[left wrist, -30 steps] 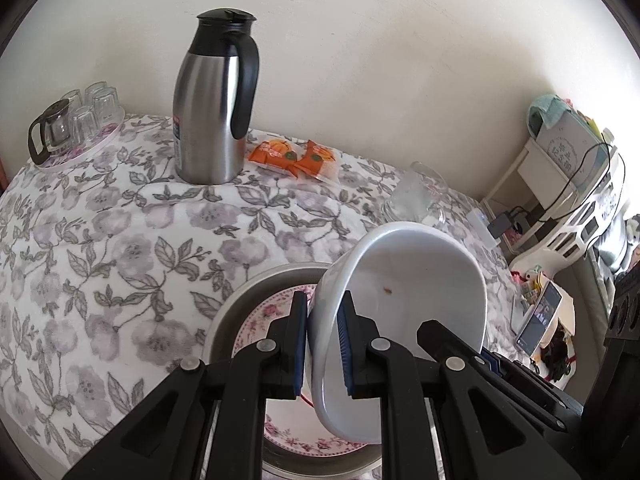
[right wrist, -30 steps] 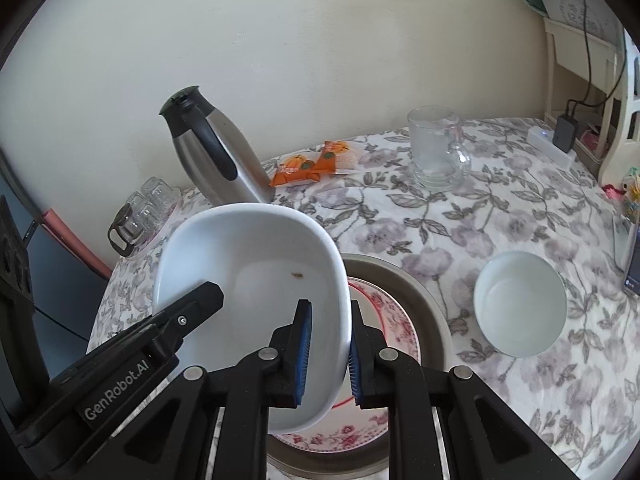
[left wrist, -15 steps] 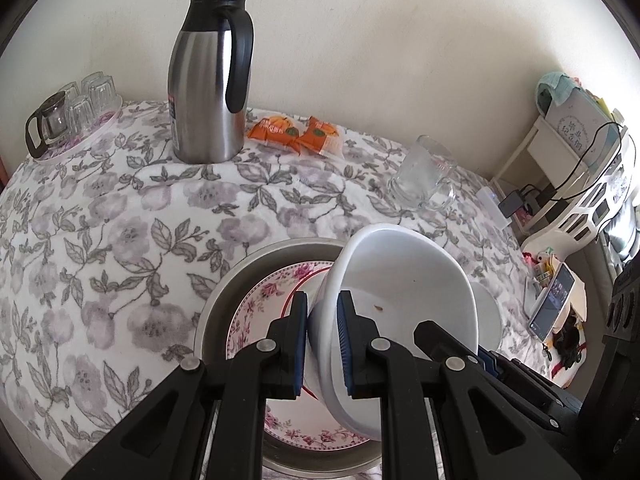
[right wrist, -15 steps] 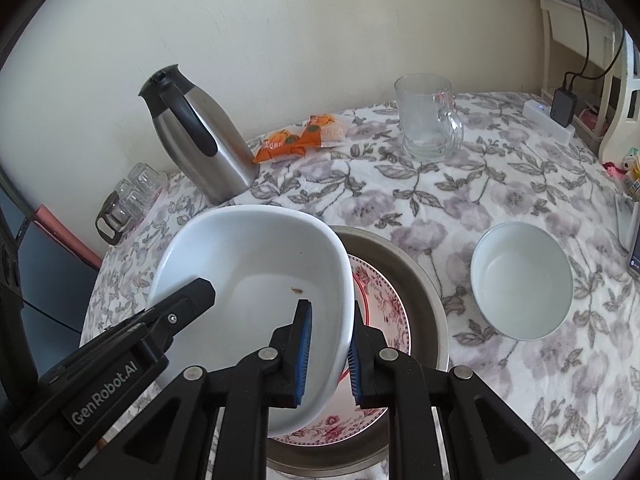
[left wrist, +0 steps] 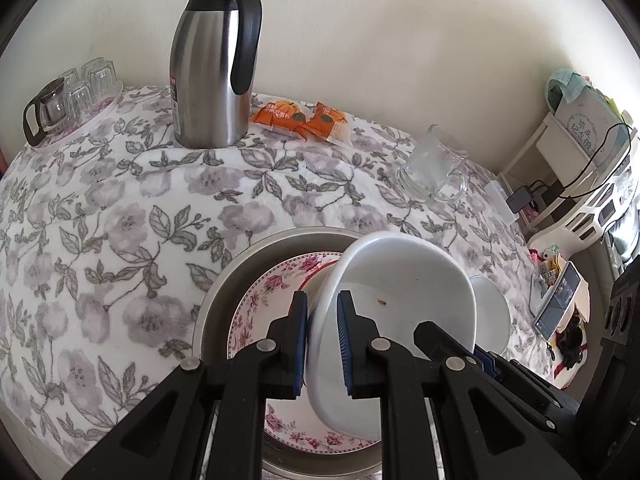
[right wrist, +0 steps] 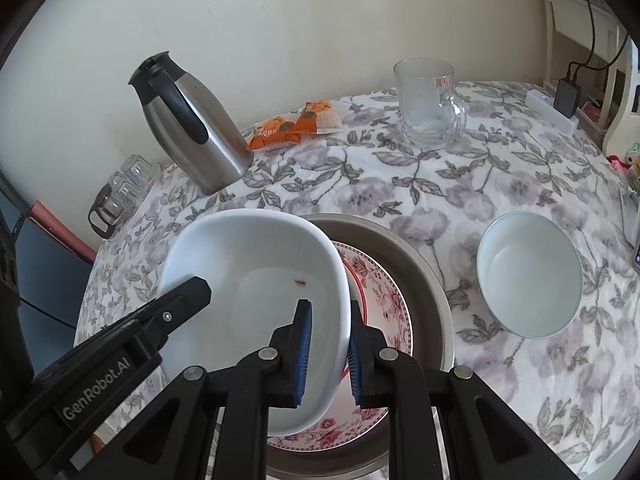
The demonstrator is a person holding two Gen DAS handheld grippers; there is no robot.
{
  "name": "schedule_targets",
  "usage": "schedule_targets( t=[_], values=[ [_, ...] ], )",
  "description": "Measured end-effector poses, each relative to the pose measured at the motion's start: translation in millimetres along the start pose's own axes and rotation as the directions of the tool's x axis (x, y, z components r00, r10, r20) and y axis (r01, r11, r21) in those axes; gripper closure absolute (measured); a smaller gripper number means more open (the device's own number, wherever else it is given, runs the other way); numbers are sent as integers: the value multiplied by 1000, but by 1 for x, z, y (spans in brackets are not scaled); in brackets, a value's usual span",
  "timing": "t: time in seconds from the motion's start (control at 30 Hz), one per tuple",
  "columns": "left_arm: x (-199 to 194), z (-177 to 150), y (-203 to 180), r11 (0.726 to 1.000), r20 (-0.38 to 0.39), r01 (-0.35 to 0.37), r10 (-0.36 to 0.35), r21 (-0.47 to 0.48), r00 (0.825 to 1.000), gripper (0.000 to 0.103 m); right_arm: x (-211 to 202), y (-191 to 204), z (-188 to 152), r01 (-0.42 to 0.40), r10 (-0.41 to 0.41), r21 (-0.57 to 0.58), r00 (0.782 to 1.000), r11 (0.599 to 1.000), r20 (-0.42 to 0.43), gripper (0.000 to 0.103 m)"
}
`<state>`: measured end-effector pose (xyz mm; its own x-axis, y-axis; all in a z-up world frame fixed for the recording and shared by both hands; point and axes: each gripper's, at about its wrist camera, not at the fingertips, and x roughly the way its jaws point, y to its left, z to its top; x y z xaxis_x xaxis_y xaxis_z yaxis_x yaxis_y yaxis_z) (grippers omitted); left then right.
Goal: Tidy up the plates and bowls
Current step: 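Lower the square bowl into the red-rimmed bowl with the right tool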
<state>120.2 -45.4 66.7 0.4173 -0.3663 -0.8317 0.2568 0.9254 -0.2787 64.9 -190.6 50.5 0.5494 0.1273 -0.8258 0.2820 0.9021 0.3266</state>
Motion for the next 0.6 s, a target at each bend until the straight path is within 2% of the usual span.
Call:
schedule_targets(
  t=[0.6],
  values=[
    [7,0,9,999,-10,-19,19,-27,1000,88,8,0,-1,6,-6,5,1000,1000,-18,85]
  ],
)
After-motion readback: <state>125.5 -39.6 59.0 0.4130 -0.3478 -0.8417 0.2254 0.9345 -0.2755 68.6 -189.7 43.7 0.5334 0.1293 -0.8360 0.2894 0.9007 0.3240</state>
